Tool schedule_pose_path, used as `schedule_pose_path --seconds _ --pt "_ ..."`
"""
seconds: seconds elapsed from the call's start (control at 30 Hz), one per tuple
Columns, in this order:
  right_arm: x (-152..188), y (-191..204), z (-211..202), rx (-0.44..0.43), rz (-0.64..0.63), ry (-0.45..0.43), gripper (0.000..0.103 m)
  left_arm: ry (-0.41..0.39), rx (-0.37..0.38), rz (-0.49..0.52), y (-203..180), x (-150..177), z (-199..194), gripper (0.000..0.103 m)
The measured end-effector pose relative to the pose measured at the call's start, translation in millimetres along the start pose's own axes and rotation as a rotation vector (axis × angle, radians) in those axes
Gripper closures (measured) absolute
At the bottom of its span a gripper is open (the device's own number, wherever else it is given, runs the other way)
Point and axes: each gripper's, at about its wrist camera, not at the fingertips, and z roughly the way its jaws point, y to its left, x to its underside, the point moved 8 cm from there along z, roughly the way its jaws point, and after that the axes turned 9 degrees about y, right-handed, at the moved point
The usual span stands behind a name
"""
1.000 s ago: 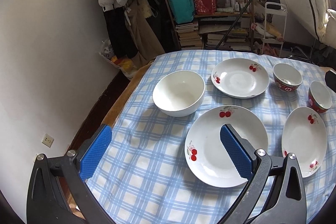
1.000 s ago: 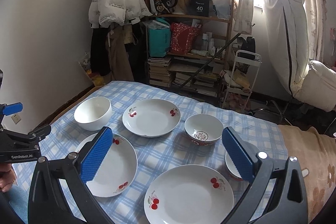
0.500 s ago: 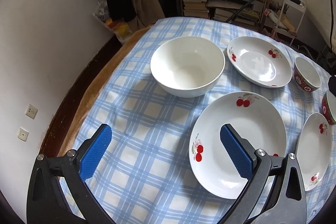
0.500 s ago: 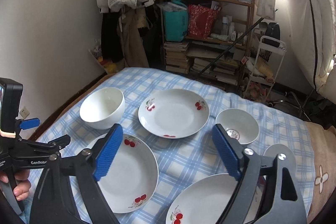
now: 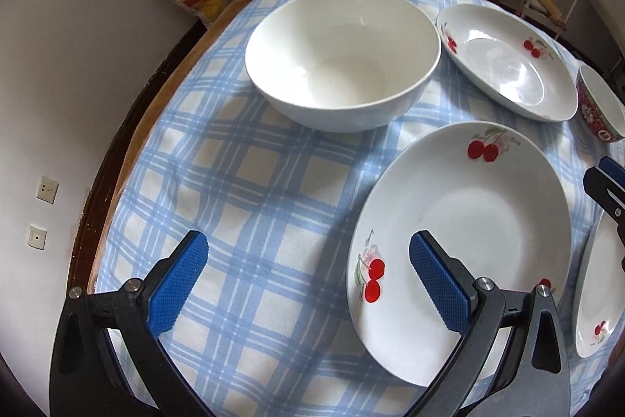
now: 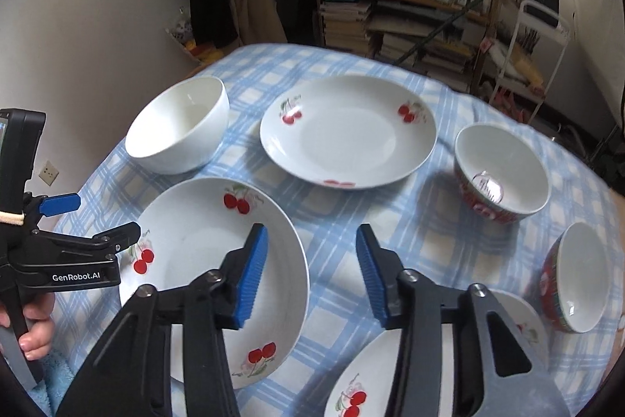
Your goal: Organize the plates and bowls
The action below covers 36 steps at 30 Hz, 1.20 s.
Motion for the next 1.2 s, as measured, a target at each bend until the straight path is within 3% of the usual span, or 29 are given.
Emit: schedule_pose_path --seconds 0.17,0.27,0.37,0.47,0.53,0.6,0.73,1.0,1.2 --pt "8 -2 18 -0.025 0.018 0.037 0.064 0.036 0.021 0.013 -7 2 9 0.003" --pt "10 -1 24 -0.035 0.021 0.050 0.064 0.053 0.035 0.017 -8 3 12 0.011" --pt "13 0 28 -0.040 0.023 0.057 0.066 0.069 0.038 0.021 -10 6 15 0.026" --pt "15 0 32 -0.055 0.029 0.079 0.082 0.085 0.038 0.032 -13 9 18 0.050" --pt "16 1 35 -0.063 0.032 0.088 0.086 0.105 0.096 0.025 -17 12 19 0.064" --pt "18 1 37 -0.069 0.036 0.095 0.093 0.114 0.130 0.027 -21 12 19 0.070" --pt "19 1 39 -0.064 0.042 0.104 0.096 0.137 0.203 0.017 -28 13 21 0.081" --pt "23 1 43 -0.057 0.043 0.120 0.096 0.131 0.250 -0.015 -28 10 23 0.081" --pt "29 0 41 -0.051 0.064 0.131 0.095 0.111 0.222 0.023 -22 19 14 0.082"
